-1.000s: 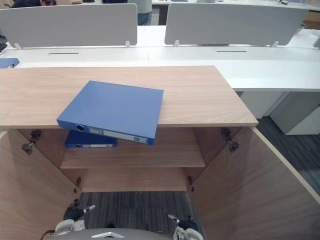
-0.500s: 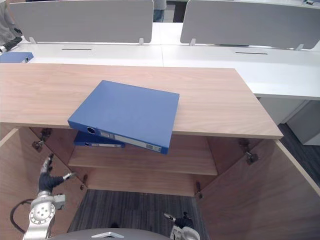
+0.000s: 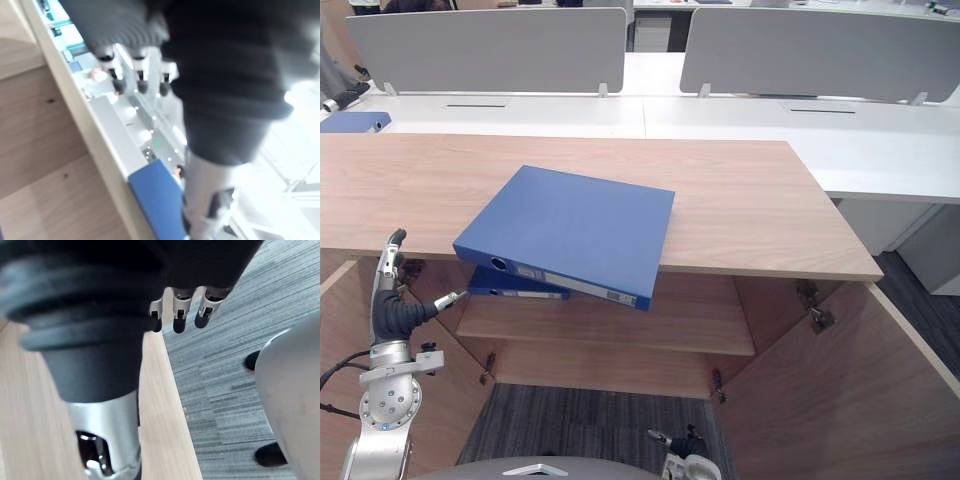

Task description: Walk over to the cabinet, pick up the folder, carry it to the office cabinet, place the folder inside the office cabinet, then close the office cabinet door

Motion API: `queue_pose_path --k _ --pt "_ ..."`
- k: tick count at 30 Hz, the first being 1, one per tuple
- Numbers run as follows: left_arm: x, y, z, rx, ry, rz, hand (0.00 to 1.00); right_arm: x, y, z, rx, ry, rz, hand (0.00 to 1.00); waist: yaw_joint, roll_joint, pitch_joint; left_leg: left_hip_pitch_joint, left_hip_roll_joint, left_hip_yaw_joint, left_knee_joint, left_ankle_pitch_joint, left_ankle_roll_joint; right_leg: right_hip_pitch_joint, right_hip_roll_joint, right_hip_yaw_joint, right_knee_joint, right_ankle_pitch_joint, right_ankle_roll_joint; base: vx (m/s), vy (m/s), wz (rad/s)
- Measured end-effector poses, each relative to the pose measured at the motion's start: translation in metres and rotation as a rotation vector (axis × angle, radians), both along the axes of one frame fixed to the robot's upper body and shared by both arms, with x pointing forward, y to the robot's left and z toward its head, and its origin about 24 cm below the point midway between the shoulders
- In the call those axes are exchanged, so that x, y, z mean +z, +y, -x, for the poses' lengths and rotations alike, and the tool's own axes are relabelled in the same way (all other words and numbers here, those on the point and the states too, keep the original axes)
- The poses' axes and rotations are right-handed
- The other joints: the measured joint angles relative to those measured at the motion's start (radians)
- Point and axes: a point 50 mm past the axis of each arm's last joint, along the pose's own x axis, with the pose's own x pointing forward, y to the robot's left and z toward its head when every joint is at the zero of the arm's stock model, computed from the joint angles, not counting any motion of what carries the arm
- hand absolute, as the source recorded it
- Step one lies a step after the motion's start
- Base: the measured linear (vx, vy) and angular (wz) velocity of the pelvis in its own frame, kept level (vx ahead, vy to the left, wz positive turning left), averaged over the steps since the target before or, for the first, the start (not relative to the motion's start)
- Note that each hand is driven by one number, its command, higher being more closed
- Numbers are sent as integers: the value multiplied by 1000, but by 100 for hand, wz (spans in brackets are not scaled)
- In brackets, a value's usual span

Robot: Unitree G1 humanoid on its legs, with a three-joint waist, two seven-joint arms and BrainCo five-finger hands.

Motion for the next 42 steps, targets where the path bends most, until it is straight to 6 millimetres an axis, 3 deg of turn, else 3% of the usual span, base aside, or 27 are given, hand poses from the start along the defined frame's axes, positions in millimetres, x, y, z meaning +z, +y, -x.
queue_pose_path --k 5,9,15,22,42 --pt "6 -8 -3 -52 -17 -65 0 -1 -1 3 8 16 3 0 -10 -3 -6 0 0 0 0 7 4 -3 0 3 5 2 2 -46 -1 0" --pt "16 -16 -5 -103 -46 -246 0 -3 -3 8 25 41 12 0 -12 -4 -28 -5 0 0 0 11 7 -9 -1 5 4 3 3 0 0 0" --pt "21 -29 -12 -176 -71 -381 0 -3 -5 7 25 43 15 0 -26 -4 -31 -1 1 8 0 15 9 -9 2 15 4 8 2 -15 -3 -3" --pt "28 -31 -18 -228 -93 -477 0 -2 -12 7 24 42 34 0 -34 -1 -31 7 0 14 0 15 9 -4 3 22 -6 4 -6 -17 0 -4" --pt "2 -48 -32 -353 11 -657 0 -5 -19 22 14 93 44 0 -72 -2 -31 21 -1 24 -1 6 9 27 5 29 -61 21 -8 3 -3 -1"
